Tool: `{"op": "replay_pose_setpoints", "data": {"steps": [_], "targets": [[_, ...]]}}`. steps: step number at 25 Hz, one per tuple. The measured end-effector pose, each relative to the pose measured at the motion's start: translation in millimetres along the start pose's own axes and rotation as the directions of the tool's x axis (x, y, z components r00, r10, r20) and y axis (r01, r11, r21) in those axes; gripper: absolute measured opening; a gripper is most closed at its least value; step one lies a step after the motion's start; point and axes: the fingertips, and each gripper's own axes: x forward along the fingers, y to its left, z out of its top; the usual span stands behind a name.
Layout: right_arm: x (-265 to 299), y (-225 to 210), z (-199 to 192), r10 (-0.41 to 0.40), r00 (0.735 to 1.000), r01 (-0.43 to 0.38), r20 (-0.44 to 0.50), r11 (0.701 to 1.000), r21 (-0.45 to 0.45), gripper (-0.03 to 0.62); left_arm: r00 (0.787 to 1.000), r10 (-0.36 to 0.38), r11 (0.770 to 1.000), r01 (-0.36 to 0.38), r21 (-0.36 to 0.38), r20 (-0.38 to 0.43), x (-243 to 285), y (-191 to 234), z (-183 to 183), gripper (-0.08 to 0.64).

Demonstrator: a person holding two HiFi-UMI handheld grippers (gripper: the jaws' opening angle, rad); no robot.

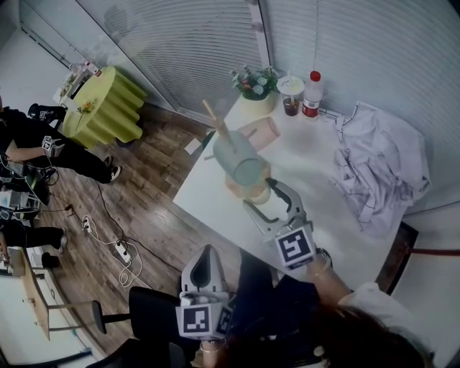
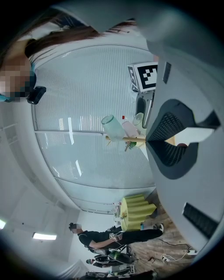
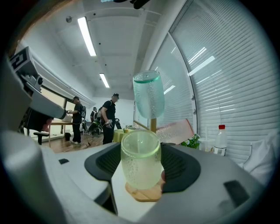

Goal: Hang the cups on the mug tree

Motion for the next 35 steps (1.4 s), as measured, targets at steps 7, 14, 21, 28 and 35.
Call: {"op": "replay_pose_setpoints", "data": {"steps": [7, 14, 21, 28, 35], "targets": [[6, -2, -12, -0.006, 0.999, 0.006, -0.036, 1.000, -0.005, 0.288, 1.000, 0.006, 1.000, -0.006, -0.008, -0.011, 3, 4, 0, 0.003], [13, -4, -18, -0.011, 0.999, 0.011, -0.051, 1.000, -0.001, 0.288, 1.000, 0.000, 1.000, 0.000, -0.005, -0.017, 7, 7, -1, 0.003], [19, -6, -25, -0.014, 0.997, 0.013, -0.071, 1.000, -0.010, 0.287, 1.000, -0.009, 1.000, 0.010, 0.022, -0.020, 10, 12, -4, 0.003], [27, -7, -34, -0.017, 0.996, 0.018, -0.082, 1.000, 0.001, 0.287, 0.999, -0.018, 1.000, 0.019, 0.023, -0.031, 14, 13, -6, 0.003], [27, -4, -36, -0.020, 0.997, 0.023, -0.076, 0.999, 0.038, 0.287, 0.998, -0.035, 0.999, 0.035, -0.015, -0.060, 14, 9, -10, 0.003]]}}
